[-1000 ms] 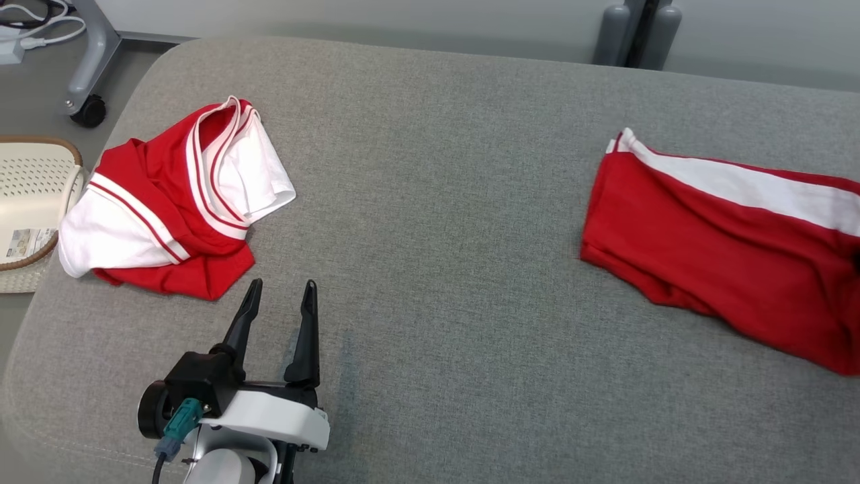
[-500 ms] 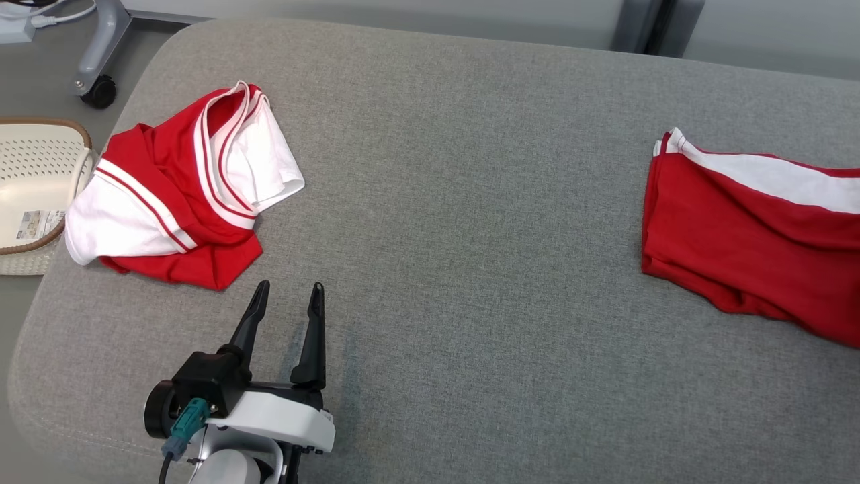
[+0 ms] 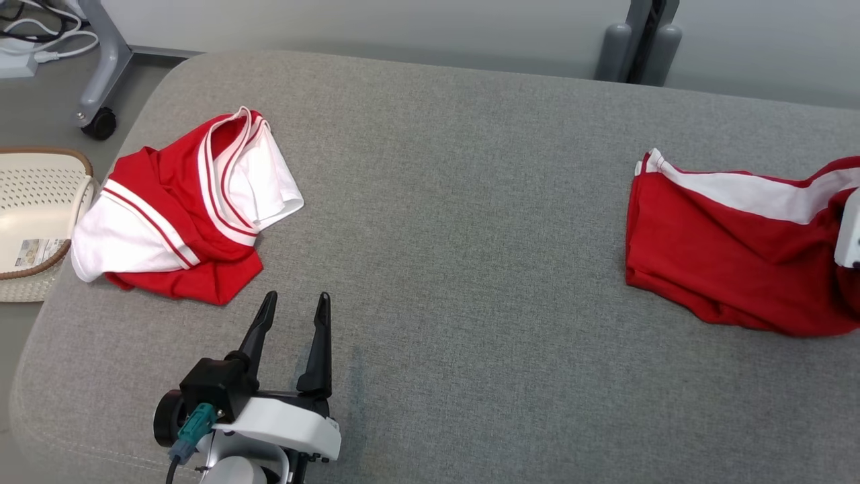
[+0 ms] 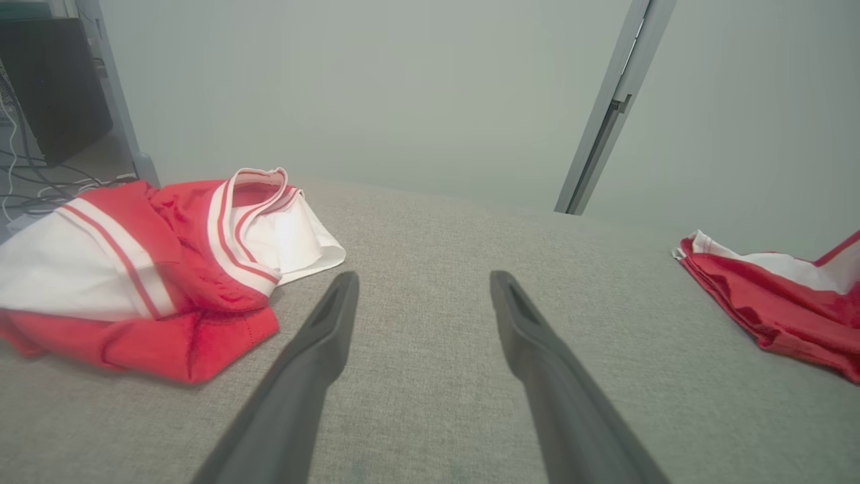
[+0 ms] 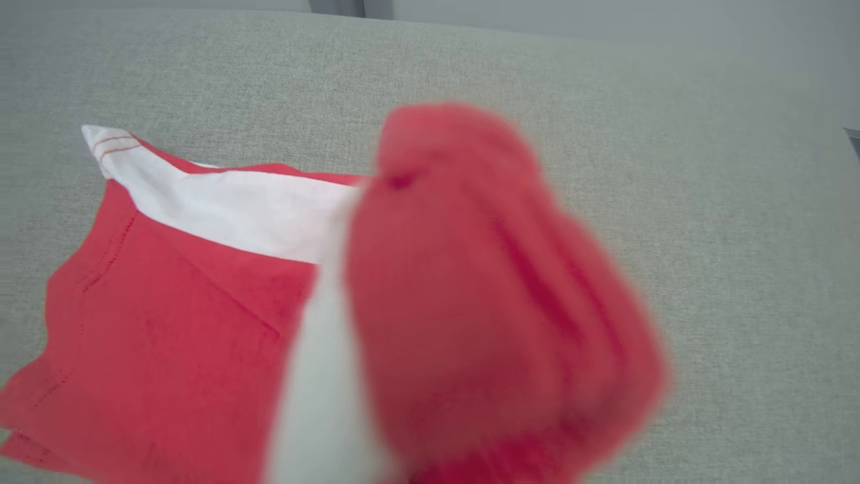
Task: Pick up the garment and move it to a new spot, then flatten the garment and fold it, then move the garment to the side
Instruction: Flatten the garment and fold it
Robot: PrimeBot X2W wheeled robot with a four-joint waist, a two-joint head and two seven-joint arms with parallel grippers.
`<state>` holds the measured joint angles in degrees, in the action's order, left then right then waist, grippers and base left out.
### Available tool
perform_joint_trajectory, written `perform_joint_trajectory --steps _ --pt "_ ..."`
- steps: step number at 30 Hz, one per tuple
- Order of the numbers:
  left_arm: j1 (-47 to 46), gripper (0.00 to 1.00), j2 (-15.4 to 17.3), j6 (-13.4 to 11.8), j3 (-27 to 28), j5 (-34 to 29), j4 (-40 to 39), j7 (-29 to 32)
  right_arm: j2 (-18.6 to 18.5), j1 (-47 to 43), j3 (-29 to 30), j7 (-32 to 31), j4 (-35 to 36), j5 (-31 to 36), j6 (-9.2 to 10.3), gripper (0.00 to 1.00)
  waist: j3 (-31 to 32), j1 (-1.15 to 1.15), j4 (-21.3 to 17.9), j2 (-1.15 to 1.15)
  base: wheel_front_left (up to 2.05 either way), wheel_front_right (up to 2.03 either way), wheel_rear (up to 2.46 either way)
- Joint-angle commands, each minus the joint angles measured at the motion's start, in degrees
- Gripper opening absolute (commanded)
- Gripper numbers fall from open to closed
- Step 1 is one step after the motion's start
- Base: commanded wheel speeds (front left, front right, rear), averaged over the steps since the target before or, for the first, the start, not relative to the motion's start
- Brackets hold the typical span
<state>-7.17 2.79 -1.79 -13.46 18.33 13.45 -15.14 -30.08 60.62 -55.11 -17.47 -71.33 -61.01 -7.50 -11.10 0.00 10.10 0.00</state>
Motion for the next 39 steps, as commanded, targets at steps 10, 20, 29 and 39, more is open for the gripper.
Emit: perform_joint_trajectory --steps 10,20,29,39 --pt "2.3 1.0 0.2 -0.6 -0.4 1.7 0.6 -0.1 6.2 1.7 -0.3 -7.2 -2.6 2.6 0.0 0.0 4.0 0.0 0.3 0.0 0.0 0.0 0.0" --pt "2.9 1.0 0.2 -0.4 -1.2 2.6 0.4 -0.1 6.7 -0.3 6.4 -10.1 -2.6 3.8 0.0 0.0 4.0 0.0 3.0 0.0 0.0 0.0 0.0" --pt "1.7 1.0 0.2 -0.6 -2.2 3.3 0.5 -0.1 8.4 -1.9 18.6 -8.9 -2.6 5.8 -0.01 0.0 0.5 0.0 6.3 0.0 0.0 0.0 0.0" --pt "0.2 1.0 0.2 -0.8 -3.4 4.2 0.8 -0.1 12.5 -2.3 29.1 -9.2 -2.6 14.1 -0.01 0.0 -1.6 0.0 7.8 0.0 0.0 0.0 0.0"
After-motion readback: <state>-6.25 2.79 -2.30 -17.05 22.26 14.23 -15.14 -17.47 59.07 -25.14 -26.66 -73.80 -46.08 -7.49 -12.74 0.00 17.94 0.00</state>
